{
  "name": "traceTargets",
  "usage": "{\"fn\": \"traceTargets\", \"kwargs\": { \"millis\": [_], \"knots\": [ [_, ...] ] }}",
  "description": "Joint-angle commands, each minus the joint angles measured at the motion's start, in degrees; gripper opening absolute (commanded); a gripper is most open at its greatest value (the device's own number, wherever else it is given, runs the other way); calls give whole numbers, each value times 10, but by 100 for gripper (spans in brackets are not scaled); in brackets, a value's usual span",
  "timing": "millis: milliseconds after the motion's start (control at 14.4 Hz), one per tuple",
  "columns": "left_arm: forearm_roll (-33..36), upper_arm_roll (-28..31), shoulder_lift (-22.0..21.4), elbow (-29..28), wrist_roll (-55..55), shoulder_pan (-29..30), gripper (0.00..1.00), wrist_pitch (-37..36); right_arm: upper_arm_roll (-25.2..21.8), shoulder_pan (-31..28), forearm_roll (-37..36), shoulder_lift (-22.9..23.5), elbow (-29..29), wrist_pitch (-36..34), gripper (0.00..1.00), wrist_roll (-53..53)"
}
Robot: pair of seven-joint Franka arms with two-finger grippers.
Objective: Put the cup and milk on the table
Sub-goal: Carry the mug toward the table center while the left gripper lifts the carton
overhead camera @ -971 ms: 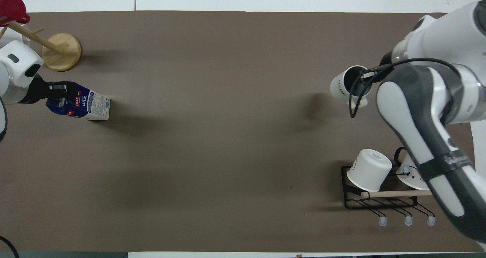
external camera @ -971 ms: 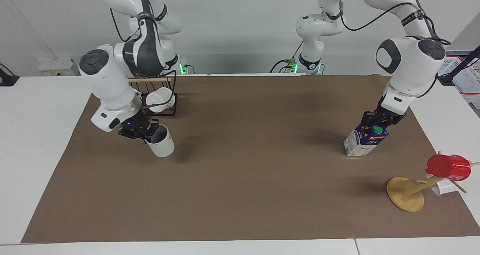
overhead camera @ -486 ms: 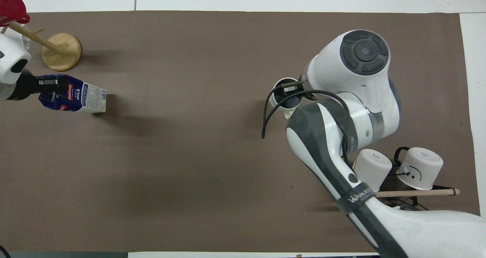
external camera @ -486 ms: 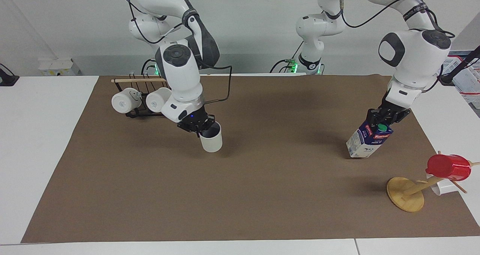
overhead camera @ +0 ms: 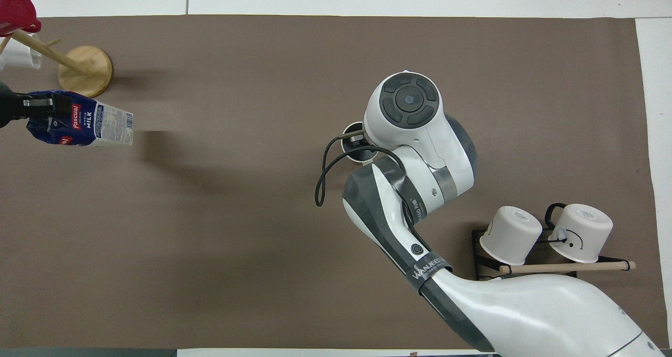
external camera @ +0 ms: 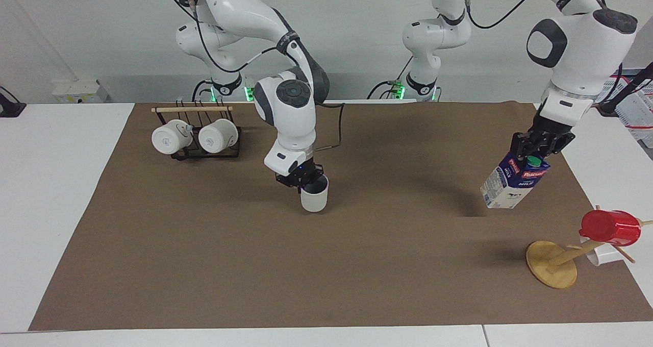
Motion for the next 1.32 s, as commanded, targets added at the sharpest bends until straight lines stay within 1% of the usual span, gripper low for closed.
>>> {"fn": "traceTargets", "kwargs": {
  "millis": [0, 69, 139, 277, 486, 624, 694, 763, 832, 971, 1040, 1179, 1249],
  "knots": [
    [20, -1, 1, 6, -35, -28, 0, -9, 2, -3, -4, -9, -18, 17, 0, -23],
    [47, -1, 4, 6, -76, -55, 0, -5, 2, -3, -4, -9, -20, 22, 0, -31],
    [55, -2, 8, 9, -115, -73, 0, -2, 2, -3, -4, -12, -29, 24, 0, -35],
    [56, -2, 17, 15, -168, -117, 0, 2, 2, -2, -4, -18, -50, 37, 0, -34],
    [54, -2, 27, 15, -216, -176, 0, 16, 2, -2, -4, -20, -55, 41, 0, -30],
    [54, -2, 49, 19, -261, -218, 0, 31, 2, -1, -4, -23, -68, 60, 0, -29],
    [54, -2, 64, 29, -282, -248, 0, 31, 2, -1, -4, -23, -77, 70, 0, -29],
    [54, -2, 77, 47, -303, -265, 0, 31, 2, -1, -3, -24, -76, 67, 10, -26],
    [54, -2, 87, 58, -322, -283, 0, 31, 2, -1, -3, -24, -74, 66, 99, -5],
    [55, -2, 106, 80, -361, -313, 0, 31, 2, -6, -3, -26, -56, 60, 100, 28],
    [56, -2, 115, 91, -378, -322, 0, 31, -1, -13, -3, -37, -52, 53, 100, 29],
    [58, -1, 125, 97, -407, -340, 0, 32, -4, -45, -3, -59, -44, 35, 100, 28],
    [67, -2, 128, 97, -411, -342, 0, 38, -4, -61, -3, -69, -32, 12, 100, 28]
  ]
}}
